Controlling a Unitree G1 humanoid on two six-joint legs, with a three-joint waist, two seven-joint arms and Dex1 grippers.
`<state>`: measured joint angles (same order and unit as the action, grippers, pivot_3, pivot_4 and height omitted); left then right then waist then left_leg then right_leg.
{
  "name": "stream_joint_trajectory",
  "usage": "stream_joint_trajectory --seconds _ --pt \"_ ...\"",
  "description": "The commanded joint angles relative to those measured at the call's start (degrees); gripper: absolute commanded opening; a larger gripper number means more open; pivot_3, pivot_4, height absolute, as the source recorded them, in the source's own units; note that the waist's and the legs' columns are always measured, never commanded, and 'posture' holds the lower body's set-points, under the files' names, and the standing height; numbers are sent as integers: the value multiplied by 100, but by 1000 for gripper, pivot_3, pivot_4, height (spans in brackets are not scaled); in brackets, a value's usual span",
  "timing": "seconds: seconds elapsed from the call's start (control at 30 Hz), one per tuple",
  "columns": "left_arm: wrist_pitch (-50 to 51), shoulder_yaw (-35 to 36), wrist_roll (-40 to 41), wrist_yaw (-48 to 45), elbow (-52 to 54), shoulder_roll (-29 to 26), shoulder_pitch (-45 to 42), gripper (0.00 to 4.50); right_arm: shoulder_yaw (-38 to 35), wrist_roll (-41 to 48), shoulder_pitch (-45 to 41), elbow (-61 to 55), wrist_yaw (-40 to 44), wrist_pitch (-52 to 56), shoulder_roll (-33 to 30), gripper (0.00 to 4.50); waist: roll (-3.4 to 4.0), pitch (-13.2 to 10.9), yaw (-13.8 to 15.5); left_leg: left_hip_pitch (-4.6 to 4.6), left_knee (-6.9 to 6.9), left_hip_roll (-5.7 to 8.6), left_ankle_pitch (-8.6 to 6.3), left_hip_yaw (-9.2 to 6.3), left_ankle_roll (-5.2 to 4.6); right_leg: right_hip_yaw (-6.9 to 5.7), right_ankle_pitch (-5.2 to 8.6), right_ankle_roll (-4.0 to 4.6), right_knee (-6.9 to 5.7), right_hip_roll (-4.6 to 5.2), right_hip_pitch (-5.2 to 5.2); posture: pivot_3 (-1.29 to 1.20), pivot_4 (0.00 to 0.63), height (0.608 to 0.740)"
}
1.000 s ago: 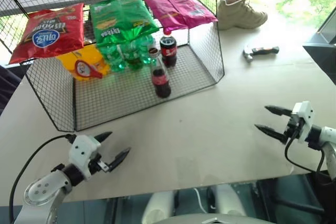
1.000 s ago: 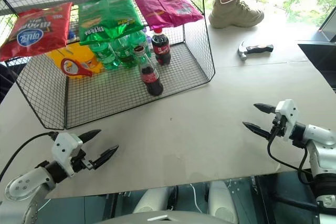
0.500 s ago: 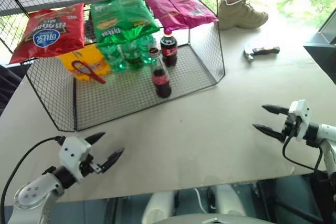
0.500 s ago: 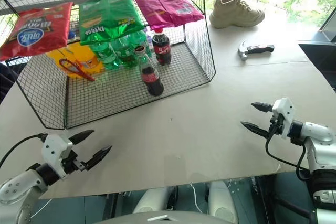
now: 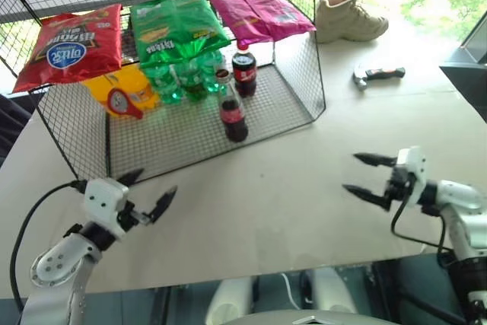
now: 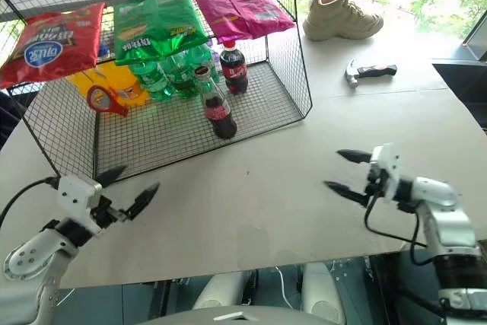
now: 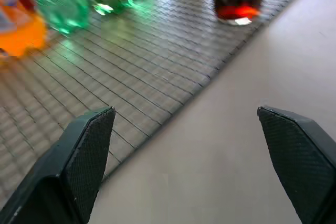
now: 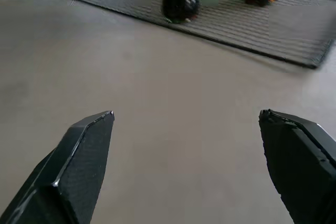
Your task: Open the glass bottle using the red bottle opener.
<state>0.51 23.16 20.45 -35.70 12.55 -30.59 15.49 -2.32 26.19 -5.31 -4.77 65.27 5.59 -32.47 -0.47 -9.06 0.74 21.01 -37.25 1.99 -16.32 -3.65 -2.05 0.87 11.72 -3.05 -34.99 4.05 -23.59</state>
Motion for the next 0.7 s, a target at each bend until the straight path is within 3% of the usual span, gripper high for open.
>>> stream_joint_trajectory --seconds 0.03,0.23,0.4,0.7 --pt "23 276 -71 619 125 152 -303 4500 185 183 0 -1292 -741 522 231 4430 0 0 -1 0 -1 1 0 2 0 0 0 0 -1 1 0 0 150 740" --pt "164 406 -140 1395 -51 361 -958 4500 708 39 -229 -2556 -1990 1314 763 4430 -10 6 4 2 -6 6 0 0 4 -17 -2 -2 -1 -1 -2 0 150 740" --pt "124 384 -249 1717 -557 304 -1639 4500 1079 -709 -382 -3183 -3018 1746 935 4430 -20 12 4 4 -8 14 17 -3 34 -21 -1 -2 -28 -7 -14 0 150 740" --pt "-137 113 -388 1501 -1625 101 -2695 4500 1093 -750 -226 -3494 -3170 1776 837 4430 -35 14 -2 -3 -17 33 20 -9 37 -25 0 -2 -60 -15 -16 0 150 740"
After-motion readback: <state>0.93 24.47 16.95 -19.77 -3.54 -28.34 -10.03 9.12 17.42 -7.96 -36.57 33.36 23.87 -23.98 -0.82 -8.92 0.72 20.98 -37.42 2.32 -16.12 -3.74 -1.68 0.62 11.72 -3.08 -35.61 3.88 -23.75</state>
